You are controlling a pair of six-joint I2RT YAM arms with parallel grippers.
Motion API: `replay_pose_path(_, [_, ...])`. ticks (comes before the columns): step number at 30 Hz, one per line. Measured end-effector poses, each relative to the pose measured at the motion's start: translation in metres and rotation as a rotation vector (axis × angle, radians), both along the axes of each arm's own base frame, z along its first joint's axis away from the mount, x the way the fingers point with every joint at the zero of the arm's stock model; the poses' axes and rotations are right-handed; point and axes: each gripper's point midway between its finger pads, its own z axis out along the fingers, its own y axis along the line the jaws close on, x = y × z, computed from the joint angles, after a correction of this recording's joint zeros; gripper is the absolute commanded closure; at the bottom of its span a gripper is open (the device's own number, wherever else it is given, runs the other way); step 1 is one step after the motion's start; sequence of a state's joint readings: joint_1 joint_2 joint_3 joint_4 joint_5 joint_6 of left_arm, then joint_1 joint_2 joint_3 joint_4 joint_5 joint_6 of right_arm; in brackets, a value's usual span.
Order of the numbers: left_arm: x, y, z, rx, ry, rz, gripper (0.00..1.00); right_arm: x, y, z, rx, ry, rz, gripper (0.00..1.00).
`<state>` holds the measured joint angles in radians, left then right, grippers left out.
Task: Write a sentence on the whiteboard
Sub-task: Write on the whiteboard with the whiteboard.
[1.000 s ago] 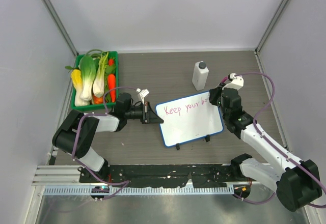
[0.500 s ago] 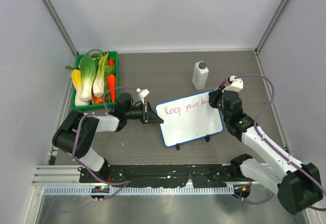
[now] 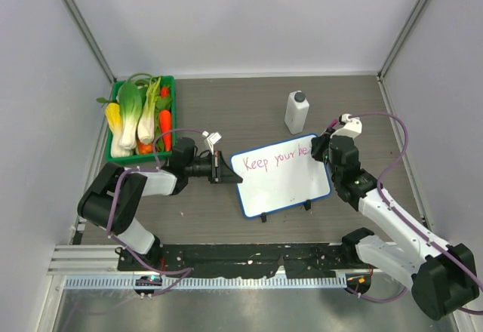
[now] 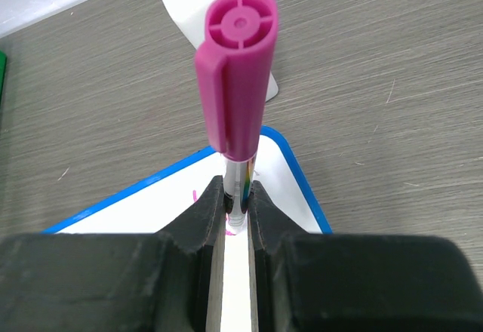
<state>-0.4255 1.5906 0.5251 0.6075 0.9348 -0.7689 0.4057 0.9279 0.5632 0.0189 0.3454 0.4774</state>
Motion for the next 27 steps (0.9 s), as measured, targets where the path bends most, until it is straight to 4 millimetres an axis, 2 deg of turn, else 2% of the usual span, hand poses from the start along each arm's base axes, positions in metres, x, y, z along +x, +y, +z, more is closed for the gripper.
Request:
replay_pose_path(12, [0.0, 0.0, 0.0, -0.001, -0.002, -0.002, 1.0, 0.001, -0.004, 0.007, -0.017, -0.005, -0.014, 0.99])
replay_pose_path(20, [0.0, -0.001, 0.0, -0.001, -0.002, -0.002, 1.0, 0.005, -0.008, 0.023, -0.031, -0.037, -0.035, 0.99])
replay_pose_path(27, [0.0, -0.001, 0.0, -0.001, -0.002, -0.002, 1.0, 0.011, -0.009, 0.013, -0.052, -0.006, -0.05, 0.99])
